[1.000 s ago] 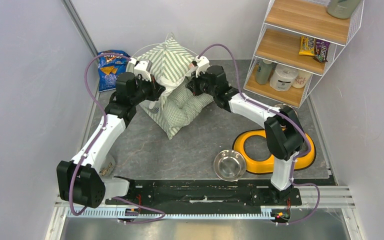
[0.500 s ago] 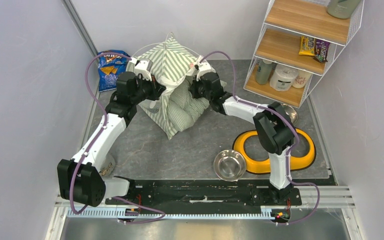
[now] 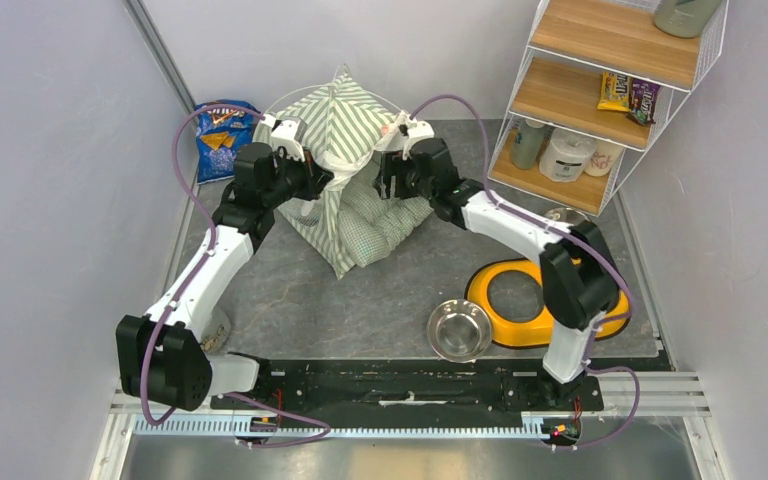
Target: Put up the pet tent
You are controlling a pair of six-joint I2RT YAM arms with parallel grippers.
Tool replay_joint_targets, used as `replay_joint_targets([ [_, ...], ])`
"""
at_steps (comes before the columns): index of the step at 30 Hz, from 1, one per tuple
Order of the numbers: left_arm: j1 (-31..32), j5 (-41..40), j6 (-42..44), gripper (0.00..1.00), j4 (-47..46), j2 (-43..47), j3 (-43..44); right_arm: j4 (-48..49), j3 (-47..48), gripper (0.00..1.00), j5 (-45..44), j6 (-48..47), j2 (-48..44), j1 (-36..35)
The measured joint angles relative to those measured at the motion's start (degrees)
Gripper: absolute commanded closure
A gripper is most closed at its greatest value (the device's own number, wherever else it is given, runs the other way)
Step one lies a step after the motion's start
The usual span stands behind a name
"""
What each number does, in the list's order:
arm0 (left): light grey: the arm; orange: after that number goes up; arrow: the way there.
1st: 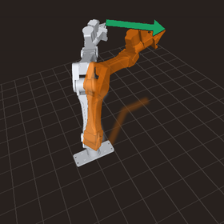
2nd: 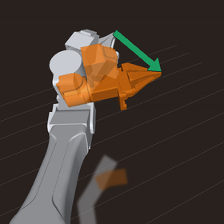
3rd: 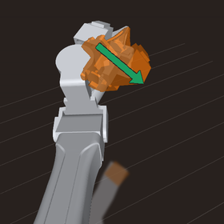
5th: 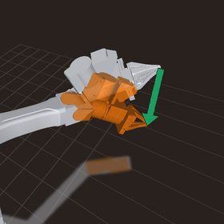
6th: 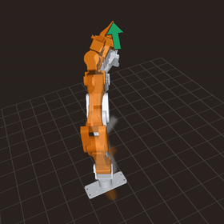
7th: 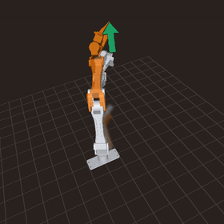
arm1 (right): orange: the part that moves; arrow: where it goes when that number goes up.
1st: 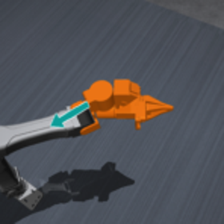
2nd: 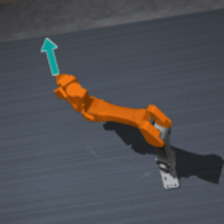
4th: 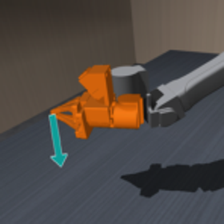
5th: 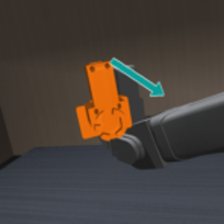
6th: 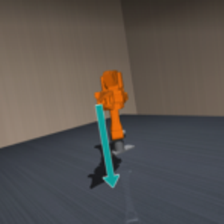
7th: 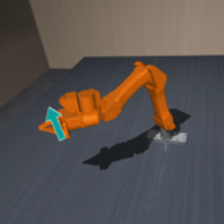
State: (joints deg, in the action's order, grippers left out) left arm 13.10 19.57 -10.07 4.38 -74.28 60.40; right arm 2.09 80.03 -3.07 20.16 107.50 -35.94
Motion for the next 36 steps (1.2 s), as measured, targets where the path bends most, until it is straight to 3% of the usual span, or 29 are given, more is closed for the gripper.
replay_joint_targets([
  [4, 0.0, 0.0, 0.0, 0.98, -0.1, -0.1, 0.0, -2.6, 0.0, 0.11, 6.5, -3.0, -6.6, 0.0],
  [7, 0.0, 0.0, 0.0, 0.98, -0.2, -0.1, 0.0, -3.6, 0.0, 0.11, 13.0, -6.4, -8.5, -0.4],
  [15, 0.0, 0.0, 0.0, 0.98, -0.1, -0.1, 0.0, -10.0, 2.6, 0.22, 25.3, -11.6, -0.6, -3.5],
  [17, 0.0, 0.0, 0.0, 0.98, -0.1, -0.1, 0.0, -10.9, 3.5, 0.36, 27.0, -11.8, 2.5, -3.9],
  [20, 0.0, 0.0, 0.0, 0.98, -0.1, 0.0, 0.0, -11.4, 5.1, 0.81, 28.9, -11.7, 6.4, -4.1],
  [22, 0.0, 0.0, 0.0, 0.98, -0.1, 0.0, 0.0, -11.6, 5.9, 1.0, 29.4, -11.0, 7.8, -4.1],
  [28, 0.0, 0.0, 0.0, 0.98, 0.0, 0.0, 0.0, -4.2, 1.6, 1.0, 26.3, -5.2, 6.2, -4.0],
  [33, 0.0, 0.1, 0.0, 0.98, 0.1, 0.0, 0.1, 15.3, -13.8, 1.0, 18.9, 6.7, -0.6, -4.0],
  [36, 0.1, 0.3, 0.0, 0.98, 0.3, 0.0, 0.3, 25.6, -18.2, 1.0, 14.4, 14.1, -2.1, -3.8],
])
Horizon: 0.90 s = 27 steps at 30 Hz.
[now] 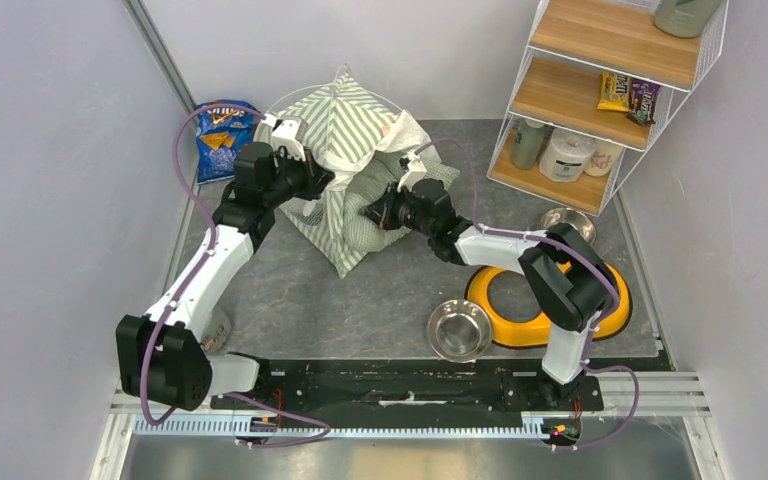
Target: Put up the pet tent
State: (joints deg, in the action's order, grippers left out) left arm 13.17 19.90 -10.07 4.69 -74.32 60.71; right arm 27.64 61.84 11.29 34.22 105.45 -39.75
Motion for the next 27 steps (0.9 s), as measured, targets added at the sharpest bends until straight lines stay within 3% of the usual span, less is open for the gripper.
replay_joint_targets([
  [7, 0.1, 0.2, 0.0, 0.98, 0.9, 0.0, 0.5, 15.6, 1.6, 1.0, -6.9, 13.2, 1.9, 0.4],
  [15, -0.3, -0.5, 0.0, 0.98, 1.7, 0.5, 0.6, 15.9, 11.5, 1.0, -2.5, 18.0, 12.9, 0.5],
  [17, -0.3, -0.5, 0.0, 0.98, 1.9, 0.5, 0.6, 14.5, 11.5, 0.91, -1.6, 18.5, 13.5, 0.5],
  [21, -0.3, -0.5, 0.0, 0.98, 2.1, 0.5, 0.6, 11.3, 11.4, 0.59, -1.2, 18.1, 12.8, 0.5],
  [27, -0.3, -0.5, 0.0, 0.98, 2.2, 0.5, 0.7, -4.9, 11.5, 0.34, -7.0, 12.1, 3.9, 0.5],
])
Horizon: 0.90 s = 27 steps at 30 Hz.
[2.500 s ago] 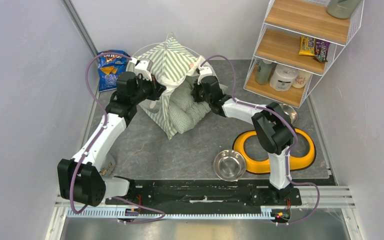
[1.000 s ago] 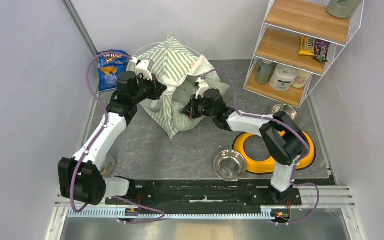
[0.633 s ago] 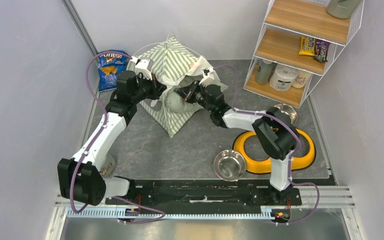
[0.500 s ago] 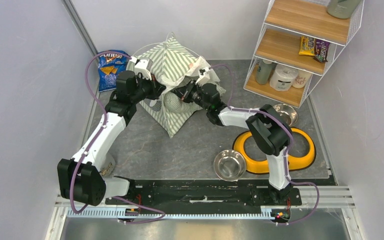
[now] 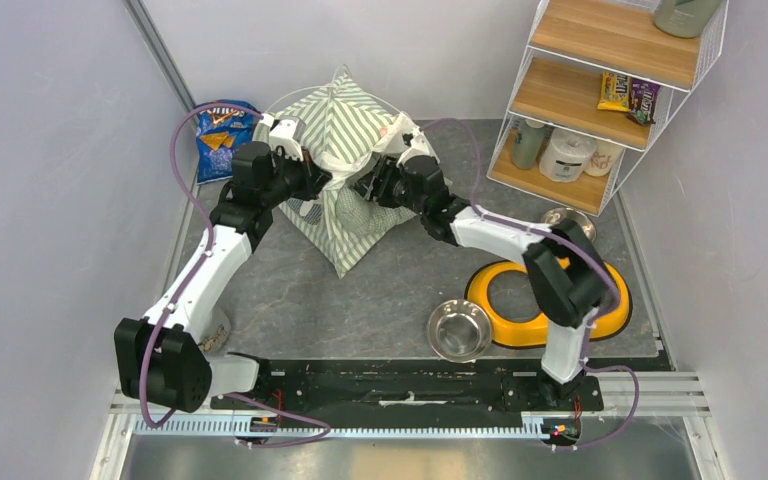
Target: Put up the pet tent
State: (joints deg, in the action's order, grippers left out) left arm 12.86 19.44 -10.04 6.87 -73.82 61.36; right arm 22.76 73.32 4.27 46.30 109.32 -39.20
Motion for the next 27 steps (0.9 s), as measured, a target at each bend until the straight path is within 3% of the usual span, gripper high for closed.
replay_joint_targets([
  [8, 0.0, 0.0, 0.0, 0.98, 0.0, 0.0, 0.0, -20.9, 3.4, 0.19, -11.7, -10.4, -12.2, 0.0],
  [12, 0.0, 0.0, 0.0, 0.98, 0.0, 0.0, 0.0, -27.3, 4.4, 0.12, -17.3, -15.3, -13.0, 0.9],
  [16, 0.0, 0.0, 0.0, 0.98, -0.1, 0.0, 0.0, -32.0, 5.9, 0.12, -22.0, -20.9, -10.6, 2.6],
  [18, 0.0, 0.0, 0.0, 0.98, -0.1, 0.0, 0.0, -32.4, 8.1, 0.19, -23.7, -23.4, -7.2, 3.3],
  [25, 0.0, 0.0, 0.0, 0.98, -0.1, 0.0, 0.0, -31.9, 12.0, 0.95, -24.3, -29.7, 3.2, 3.8],
  [27, 0.0, 0.0, 0.0, 0.98, -0.1, 0.0, 0.0, -31.0, 12.0, 1.0, -23.6, -31.1, 3.7, 3.4],
])
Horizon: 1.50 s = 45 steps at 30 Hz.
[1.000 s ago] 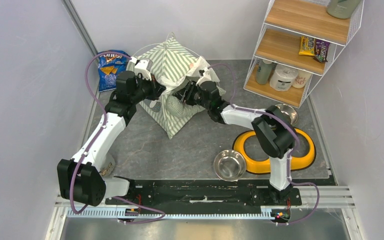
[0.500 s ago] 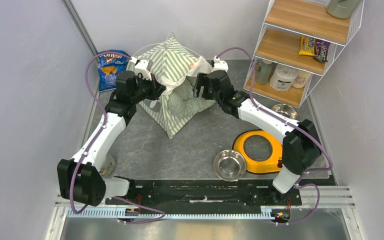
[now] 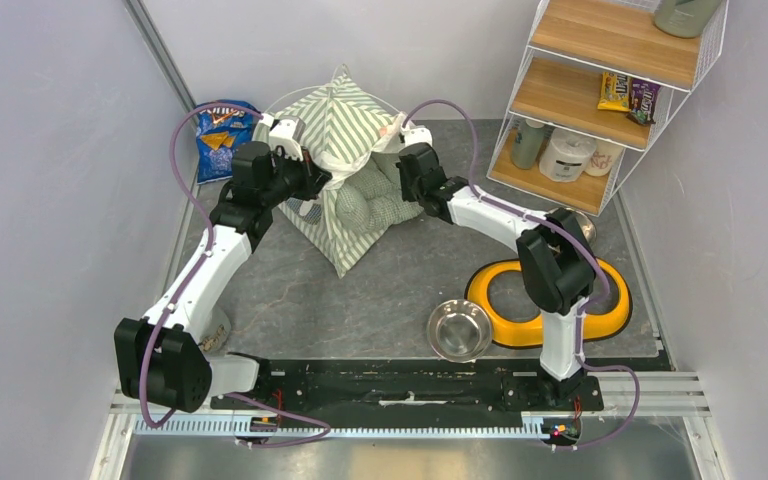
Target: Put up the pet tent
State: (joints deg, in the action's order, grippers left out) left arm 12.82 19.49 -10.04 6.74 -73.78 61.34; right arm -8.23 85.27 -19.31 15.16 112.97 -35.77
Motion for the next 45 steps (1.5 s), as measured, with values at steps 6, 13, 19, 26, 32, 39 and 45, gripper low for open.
replay_joint_targets([
  [6, -0.3, 0.0, 0.0, 0.98, 0.6, 0.0, 0.3, 10.9, -4.4, 1.0, 3.2, -9.5, -2.9, -2.4],
  [13, -0.4, 0.2, 0.0, 0.98, 1.7, -0.4, 1.0, 29.3, -12.9, 1.0, 12.3, -18.1, -7.3, -4.0],
  [19, -0.4, 0.6, 0.0, 0.98, 2.4, -1.1, 1.8, 37.9, -14.2, 1.0, 18.2, -20.5, -7.0, -3.8],
  [26, -0.5, 1.7, -0.1, 0.98, 2.6, -1.7, 2.4, 47.3, -14.0, 0.93, 14.1, -17.6, 0.2, -1.9],
  [32, -0.5, 2.1, -0.1, 0.98, 2.6, -1.7, 2.4, 48.1, -15.0, 0.41, 7.8, -13.6, 2.5, -1.5],
  [39, -0.5, 2.3, -0.2, 0.98, 2.1, -2.2, 2.5, 38.1, -16.1, 0.19, 5.6, -7.3, -7.3, -2.2],
  [45, -0.6, 2.5, -0.1, 0.98, 2.1, -2.3, 2.5, 23.5, -15.7, 0.19, 7.4, -1.6, -18.4, -2.2],
])
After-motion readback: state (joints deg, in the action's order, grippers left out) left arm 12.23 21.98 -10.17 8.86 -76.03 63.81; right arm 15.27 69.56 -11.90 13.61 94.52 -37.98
